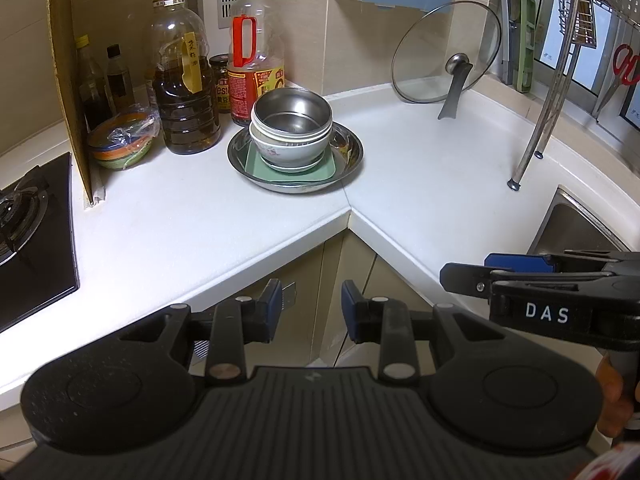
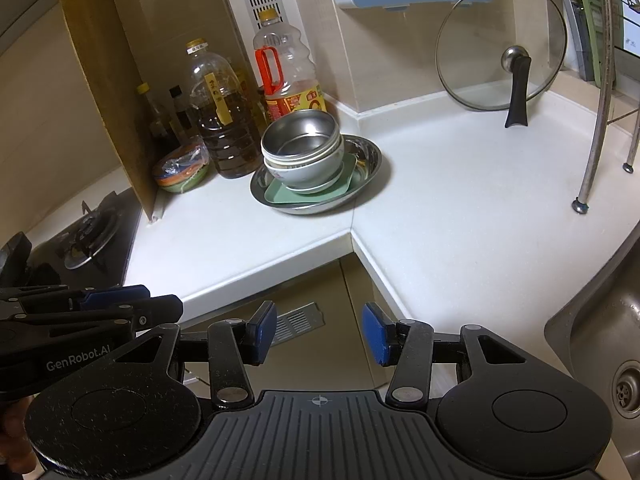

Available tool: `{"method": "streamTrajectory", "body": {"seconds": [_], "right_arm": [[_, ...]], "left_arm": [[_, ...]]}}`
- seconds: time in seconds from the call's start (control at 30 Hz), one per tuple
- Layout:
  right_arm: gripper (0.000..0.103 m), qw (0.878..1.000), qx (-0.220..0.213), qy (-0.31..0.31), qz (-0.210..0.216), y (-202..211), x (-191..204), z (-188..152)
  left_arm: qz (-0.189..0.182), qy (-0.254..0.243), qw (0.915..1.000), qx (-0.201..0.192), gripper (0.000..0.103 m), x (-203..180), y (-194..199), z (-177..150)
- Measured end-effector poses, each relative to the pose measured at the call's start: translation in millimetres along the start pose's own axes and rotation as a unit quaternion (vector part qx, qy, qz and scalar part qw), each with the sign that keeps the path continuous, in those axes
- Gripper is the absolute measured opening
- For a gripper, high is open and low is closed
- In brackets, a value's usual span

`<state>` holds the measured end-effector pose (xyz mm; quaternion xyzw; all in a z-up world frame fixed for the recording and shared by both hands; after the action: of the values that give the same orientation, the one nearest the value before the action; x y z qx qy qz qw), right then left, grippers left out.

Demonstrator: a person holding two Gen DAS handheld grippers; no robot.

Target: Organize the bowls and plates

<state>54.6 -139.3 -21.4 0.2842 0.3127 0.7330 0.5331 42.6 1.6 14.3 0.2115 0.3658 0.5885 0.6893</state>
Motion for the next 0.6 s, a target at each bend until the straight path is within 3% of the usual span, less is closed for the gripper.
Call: {"method": "streamTrajectory", "body": {"seconds": [0.6], "right_arm": [[0.048, 1.000, 0.000, 0.000, 0.000, -1.0, -0.5, 0.7]], "left_arm": [[0.000, 0.001, 1.0000, -0.001, 0.029, -0.5, 0.1, 0.0]]}}
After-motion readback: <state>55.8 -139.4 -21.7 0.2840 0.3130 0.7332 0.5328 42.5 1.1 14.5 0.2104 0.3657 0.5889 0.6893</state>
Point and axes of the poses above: each gripper's, at about its wrist camera, not at the fingertips, and y roughly against the way its jaws point, x to its left, z to its top, the point moved 6 cm from there along -y, roughly the way its jaws point, and after that the axes turned 13 degrees about -z, right-handed, at the moved point
